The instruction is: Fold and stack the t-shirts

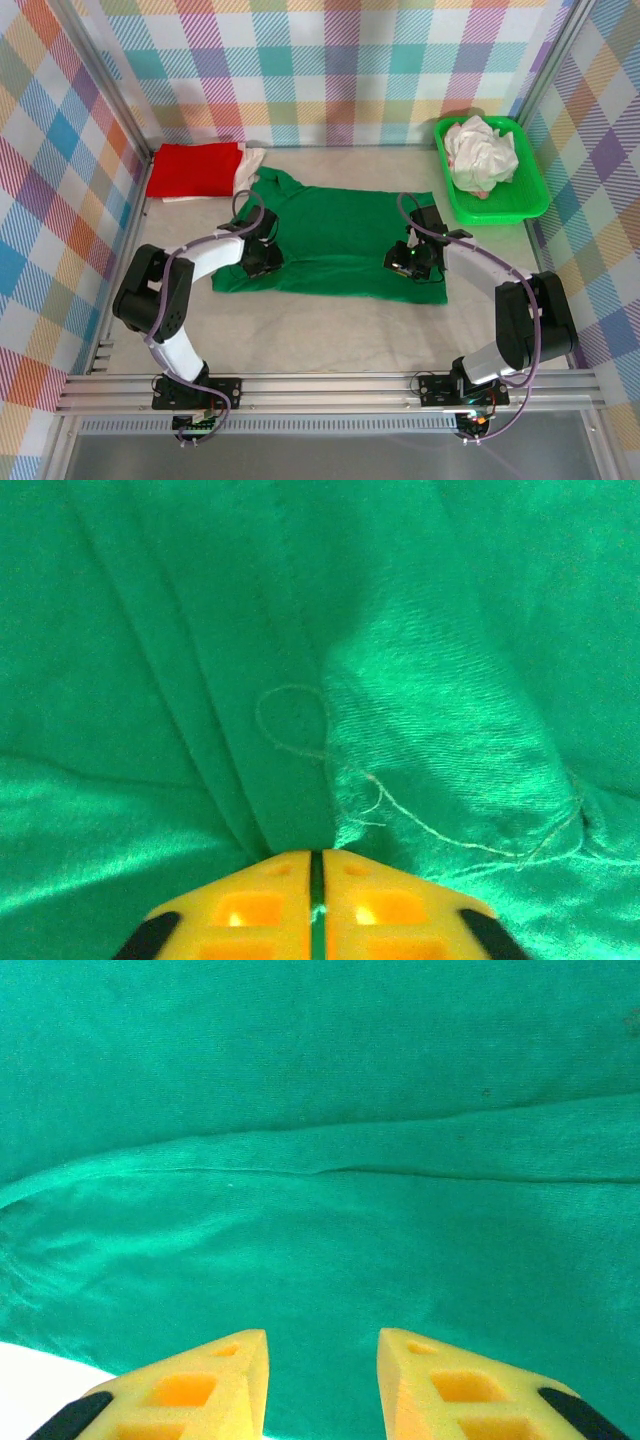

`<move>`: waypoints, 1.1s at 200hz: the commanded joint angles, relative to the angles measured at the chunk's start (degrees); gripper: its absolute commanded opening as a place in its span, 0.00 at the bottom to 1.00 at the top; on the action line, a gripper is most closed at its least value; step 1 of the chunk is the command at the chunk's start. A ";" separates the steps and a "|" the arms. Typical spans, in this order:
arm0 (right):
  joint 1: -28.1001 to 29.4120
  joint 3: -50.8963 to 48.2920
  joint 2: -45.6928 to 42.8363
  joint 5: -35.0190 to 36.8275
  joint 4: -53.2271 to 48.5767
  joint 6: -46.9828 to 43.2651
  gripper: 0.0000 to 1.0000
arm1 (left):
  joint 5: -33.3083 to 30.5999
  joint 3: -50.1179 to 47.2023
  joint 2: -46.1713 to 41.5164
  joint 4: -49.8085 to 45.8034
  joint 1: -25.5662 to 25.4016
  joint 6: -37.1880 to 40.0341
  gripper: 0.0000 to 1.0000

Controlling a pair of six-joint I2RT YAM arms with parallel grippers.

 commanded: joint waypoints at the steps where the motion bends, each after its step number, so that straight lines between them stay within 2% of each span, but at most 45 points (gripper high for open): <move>1: 0.13 -0.10 -1.37 -0.24 -0.02 0.18 0.34 | -1.35 2.93 0.51 -0.09 -0.49 1.35 0.07; 24: 0.21 -0.24 -1.65 0.02 -0.14 0.16 0.35 | -2.57 5.29 0.25 -2.29 -0.81 2.64 0.00; 53: 0.17 -0.09 -1.40 -0.07 0.07 0.16 0.35 | -5.19 8.91 1.17 -4.61 -0.99 4.83 0.00; 80: 0.15 -0.09 -1.03 -0.33 0.42 0.36 0.35 | -5.87 14.20 5.60 -5.25 -1.08 7.79 0.00; 106: 0.14 0.02 -0.78 -0.33 0.51 0.35 0.35 | -6.65 24.60 13.44 -9.55 -2.05 12.30 0.00; 145: 0.17 -0.14 -0.43 -0.60 0.68 0.58 0.36 | -13.23 40.48 23.11 -18.61 -5.97 18.31 0.00; 151: 0.15 -0.14 -0.37 -0.60 0.69 0.62 0.36 | -14.06 42.59 24.08 -20.00 -6.53 18.76 0.05; 163: 0.20 0.01 -0.24 -0.73 0.69 0.62 0.37 | -16.61 45.90 25.11 -22.08 -7.49 19.33 0.24; 174: 0.17 0.15 -0.17 -0.94 0.65 0.60 0.37 | -21.15 46.37 24.26 -22.16 -8.85 20.20 0.33; 187: 0.19 0.71 -0.07 -1.04 0.32 0.47 0.37 | -24.51 44.83 21.75 -20.73 -9.84 20.97 0.37; 220: 0.20 1.61 -0.24 -1.12 0.09 -0.66 0.37 | -24.42 30.55 7.90 -10.93 -8.98 19.77 0.41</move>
